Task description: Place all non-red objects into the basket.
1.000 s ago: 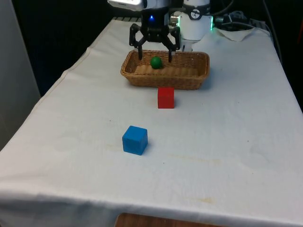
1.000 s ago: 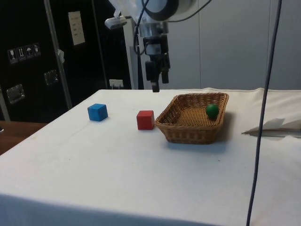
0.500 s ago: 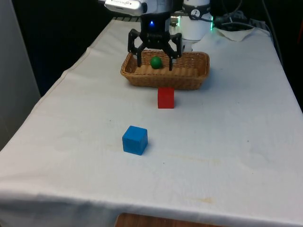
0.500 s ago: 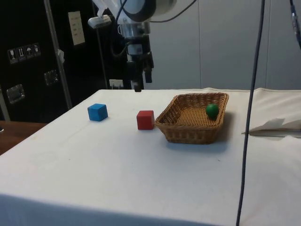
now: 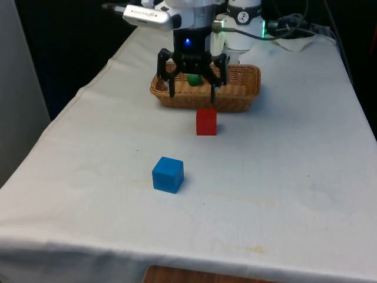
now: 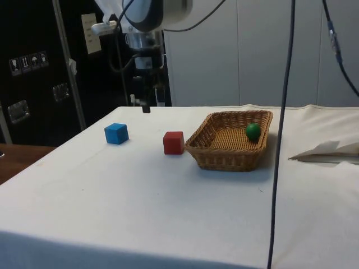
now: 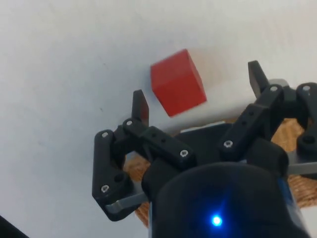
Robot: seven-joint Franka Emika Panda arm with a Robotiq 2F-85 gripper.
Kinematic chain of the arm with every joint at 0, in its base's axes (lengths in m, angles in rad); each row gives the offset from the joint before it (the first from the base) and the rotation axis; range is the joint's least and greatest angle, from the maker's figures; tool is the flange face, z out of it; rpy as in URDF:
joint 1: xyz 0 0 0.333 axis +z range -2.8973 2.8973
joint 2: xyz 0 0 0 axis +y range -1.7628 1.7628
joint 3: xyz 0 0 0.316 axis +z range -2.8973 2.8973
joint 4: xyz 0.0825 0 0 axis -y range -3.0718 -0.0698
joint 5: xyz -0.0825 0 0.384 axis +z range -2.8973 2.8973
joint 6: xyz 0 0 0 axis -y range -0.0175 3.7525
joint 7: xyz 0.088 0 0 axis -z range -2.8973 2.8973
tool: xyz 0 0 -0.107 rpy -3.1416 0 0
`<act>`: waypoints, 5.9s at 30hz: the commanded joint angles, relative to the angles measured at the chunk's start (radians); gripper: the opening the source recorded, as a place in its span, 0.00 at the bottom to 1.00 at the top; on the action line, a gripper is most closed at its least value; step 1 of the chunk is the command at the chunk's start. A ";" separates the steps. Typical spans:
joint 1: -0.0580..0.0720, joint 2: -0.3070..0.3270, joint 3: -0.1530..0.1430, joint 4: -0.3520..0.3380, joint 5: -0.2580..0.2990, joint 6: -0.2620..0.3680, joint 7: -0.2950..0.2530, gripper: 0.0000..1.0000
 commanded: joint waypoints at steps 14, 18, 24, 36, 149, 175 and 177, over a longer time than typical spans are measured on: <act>-0.009 0.110 0.016 0.133 0.122 0.015 -0.049 1.00; -0.010 0.146 0.016 0.166 0.146 0.038 -0.063 1.00; -0.012 0.190 0.015 0.201 0.156 0.070 -0.072 1.00; -0.034 0.314 0.016 0.309 0.207 0.137 -0.107 1.00; -0.007 0.071 -0.144 0.126 0.458 0.097 -0.390 0.02; 0.012 -0.134 -0.146 -0.131 0.295 0.247 -0.398 0.02; 0.023 -0.154 -0.158 -0.165 0.260 0.277 -0.386 0.02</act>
